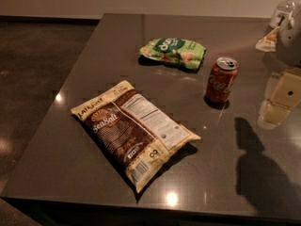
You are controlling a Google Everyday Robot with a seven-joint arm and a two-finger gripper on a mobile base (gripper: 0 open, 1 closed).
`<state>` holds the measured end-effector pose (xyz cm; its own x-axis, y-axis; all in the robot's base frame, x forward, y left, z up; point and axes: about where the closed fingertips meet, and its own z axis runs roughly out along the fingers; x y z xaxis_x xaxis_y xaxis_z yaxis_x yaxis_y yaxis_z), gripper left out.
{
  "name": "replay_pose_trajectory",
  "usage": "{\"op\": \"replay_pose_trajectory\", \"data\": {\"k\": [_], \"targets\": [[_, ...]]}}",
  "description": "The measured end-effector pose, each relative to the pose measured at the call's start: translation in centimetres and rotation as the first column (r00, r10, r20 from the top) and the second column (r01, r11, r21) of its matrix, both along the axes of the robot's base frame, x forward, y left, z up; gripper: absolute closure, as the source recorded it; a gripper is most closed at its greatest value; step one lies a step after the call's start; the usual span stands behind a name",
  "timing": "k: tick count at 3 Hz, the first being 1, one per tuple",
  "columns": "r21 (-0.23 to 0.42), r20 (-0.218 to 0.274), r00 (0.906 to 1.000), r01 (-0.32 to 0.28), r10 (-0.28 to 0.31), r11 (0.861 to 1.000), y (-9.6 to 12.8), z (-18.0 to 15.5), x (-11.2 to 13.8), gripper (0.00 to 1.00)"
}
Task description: Knock coke can over
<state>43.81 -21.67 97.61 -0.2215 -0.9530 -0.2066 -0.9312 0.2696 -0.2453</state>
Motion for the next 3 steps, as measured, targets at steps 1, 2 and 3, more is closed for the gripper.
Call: {"op": "replay_pose_trajectory", "data": {"k": [1, 2, 3], "targets": [[0.0, 0.0, 1.0, 0.0, 0.0, 1.0, 0.0, 0.0, 0.0, 0.0], [0.025, 0.006, 0.9995, 0.029, -0.029, 0.999, 0.3, 0.1, 1.0, 0.0], [0.09, 0.016, 0.9944, 0.103, -0.105, 0.991, 0.5, -0.6, 3.2, 0.0]]}}
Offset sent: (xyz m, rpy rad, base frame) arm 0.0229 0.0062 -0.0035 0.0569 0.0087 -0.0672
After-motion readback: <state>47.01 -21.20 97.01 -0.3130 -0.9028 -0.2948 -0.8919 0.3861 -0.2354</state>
